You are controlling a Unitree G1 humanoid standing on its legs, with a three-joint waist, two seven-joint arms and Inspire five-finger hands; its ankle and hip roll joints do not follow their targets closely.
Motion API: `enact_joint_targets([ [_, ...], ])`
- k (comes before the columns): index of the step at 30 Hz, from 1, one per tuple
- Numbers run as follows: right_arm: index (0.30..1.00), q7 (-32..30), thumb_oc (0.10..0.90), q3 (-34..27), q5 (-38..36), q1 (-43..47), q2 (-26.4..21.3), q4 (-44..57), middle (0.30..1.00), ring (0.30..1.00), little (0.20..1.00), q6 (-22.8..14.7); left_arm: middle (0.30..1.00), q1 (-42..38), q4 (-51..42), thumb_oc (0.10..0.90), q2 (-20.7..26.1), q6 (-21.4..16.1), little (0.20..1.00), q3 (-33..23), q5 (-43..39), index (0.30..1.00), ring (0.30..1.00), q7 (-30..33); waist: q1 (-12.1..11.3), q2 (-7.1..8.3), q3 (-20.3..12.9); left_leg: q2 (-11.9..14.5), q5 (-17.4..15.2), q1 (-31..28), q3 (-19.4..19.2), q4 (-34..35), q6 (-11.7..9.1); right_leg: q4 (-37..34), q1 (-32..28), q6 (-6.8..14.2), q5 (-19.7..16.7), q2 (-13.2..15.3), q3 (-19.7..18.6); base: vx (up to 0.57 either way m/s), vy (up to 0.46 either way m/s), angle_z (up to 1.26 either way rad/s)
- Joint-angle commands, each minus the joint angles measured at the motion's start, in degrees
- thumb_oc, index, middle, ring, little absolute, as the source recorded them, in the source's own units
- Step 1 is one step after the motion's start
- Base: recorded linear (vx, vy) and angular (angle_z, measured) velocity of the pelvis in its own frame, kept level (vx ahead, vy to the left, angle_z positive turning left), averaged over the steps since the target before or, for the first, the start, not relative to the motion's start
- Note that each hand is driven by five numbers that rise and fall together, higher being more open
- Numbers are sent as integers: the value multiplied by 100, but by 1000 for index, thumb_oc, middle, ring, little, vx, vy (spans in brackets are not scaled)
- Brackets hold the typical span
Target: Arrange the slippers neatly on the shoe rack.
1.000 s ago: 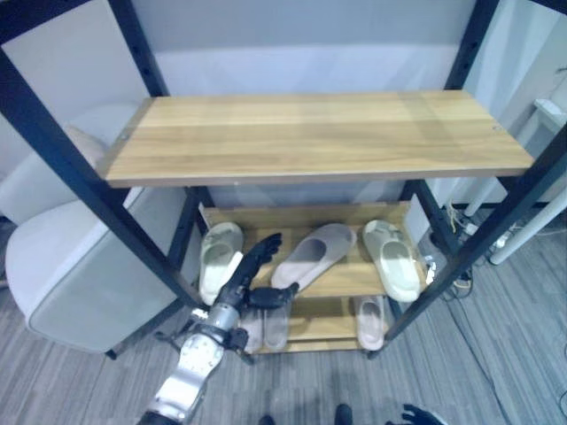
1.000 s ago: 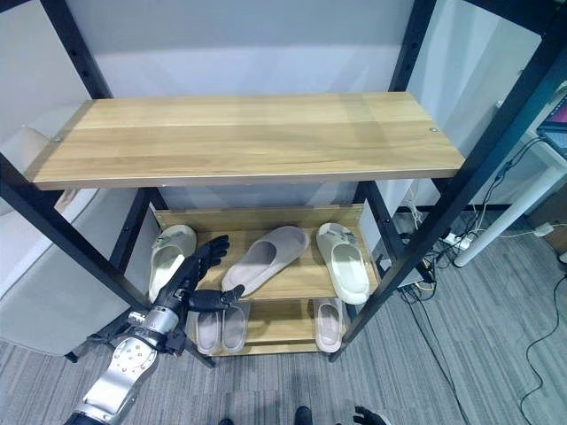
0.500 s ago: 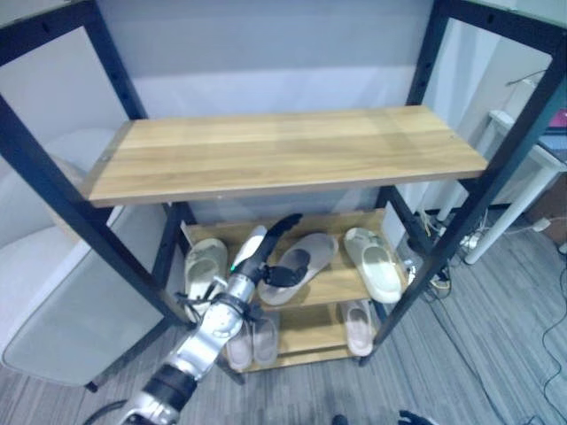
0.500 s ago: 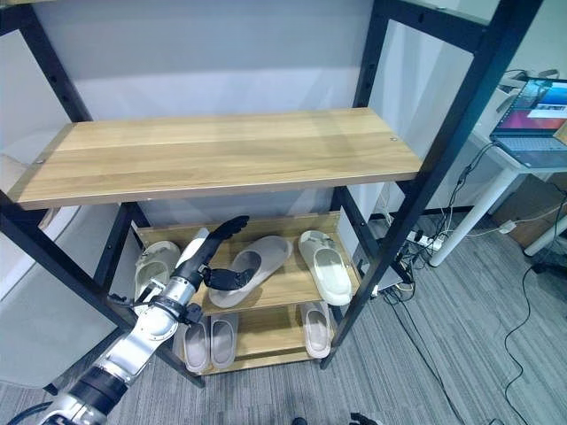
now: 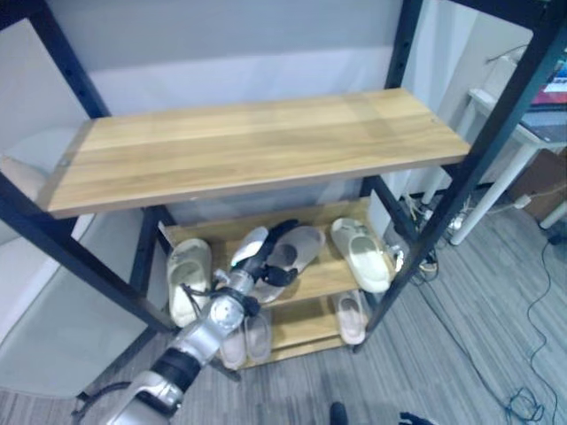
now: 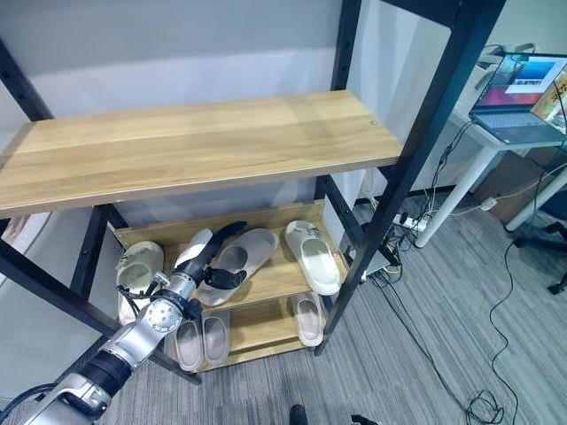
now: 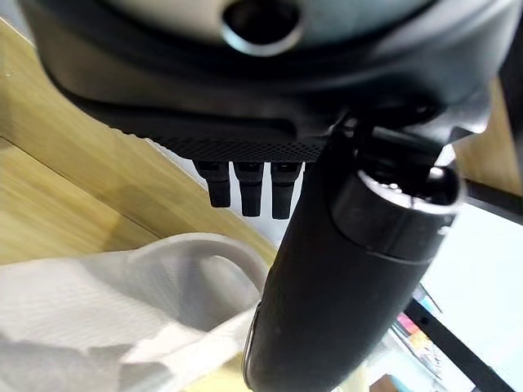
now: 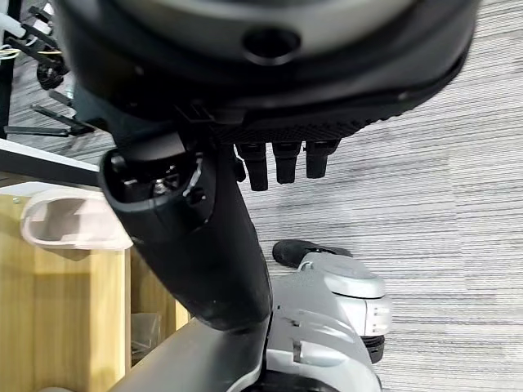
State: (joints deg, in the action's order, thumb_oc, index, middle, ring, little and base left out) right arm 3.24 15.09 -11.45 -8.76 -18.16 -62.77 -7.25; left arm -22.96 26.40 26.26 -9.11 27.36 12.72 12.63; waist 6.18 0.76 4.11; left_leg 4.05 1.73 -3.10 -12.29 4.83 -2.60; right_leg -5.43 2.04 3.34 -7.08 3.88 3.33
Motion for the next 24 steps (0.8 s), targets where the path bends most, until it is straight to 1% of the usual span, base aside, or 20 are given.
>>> enact_joint_targets([
  [1,900,26,800,114,-127,196,-252,95,900,900,900,-188,900,-1483,153,800,290,-323,900,-207,268,900,900,551,101,1,123,-8,-3,364,43,17,-212,66,-556,561,894,117,-75,-32,15,-4],
  [7,900,24,800,131,-202,336,-290,141,900,900,900,-229,900,-1906,457,800,480,-262,900,-151,373,900,900,737,156,-6,175,-18,43,613,-61,17,-199,100,-232,597,813,137,-166,-37,16,-11],
  [14,900,23,800,126,-256,396,-314,158,900,900,900,-259,900,-2085,618,800,476,-244,900,-121,380,900,900,779,183,-2,190,-36,60,747,-109,17,-190,124,-57,610,769,155,-193,-7,7,-2],
  [17,900,5,800,156,-276,452,-355,203,900,900,900,-287,900,-2328,751,800,435,-234,900,-40,332,900,900,821,219,9,223,-31,69,820,-143,17,-191,137,50,620,741,162,-205,-7,0,-2],
  [18,900,-4,800,159,-279,473,-352,205,900,900,900,-289,418,-2374,800,478,425,-234,418,-20,315,418,418,830,222,16,230,-32,71,847,-150,17,-188,144,89,622,734,160,-217,-21,-6,-10],
  [19,900,-9,800,173,-285,497,-351,209,900,900,900,-292,300,-2432,844,400,408,-246,300,5,280,300,300,836,234,17,240,-25,73,867,-158,17,-187,151,119,626,726,161,-226,-23,-1,-13],
  [24,900,-44,800,159,-309,548,-353,215,900,900,900,-311,300,-2467,826,400,284,-281,300,19,156,300,300,829,254,21,254,-25,67,888,-210,17,-174,169,192,626,698,170,-266,1,4,-7],
])
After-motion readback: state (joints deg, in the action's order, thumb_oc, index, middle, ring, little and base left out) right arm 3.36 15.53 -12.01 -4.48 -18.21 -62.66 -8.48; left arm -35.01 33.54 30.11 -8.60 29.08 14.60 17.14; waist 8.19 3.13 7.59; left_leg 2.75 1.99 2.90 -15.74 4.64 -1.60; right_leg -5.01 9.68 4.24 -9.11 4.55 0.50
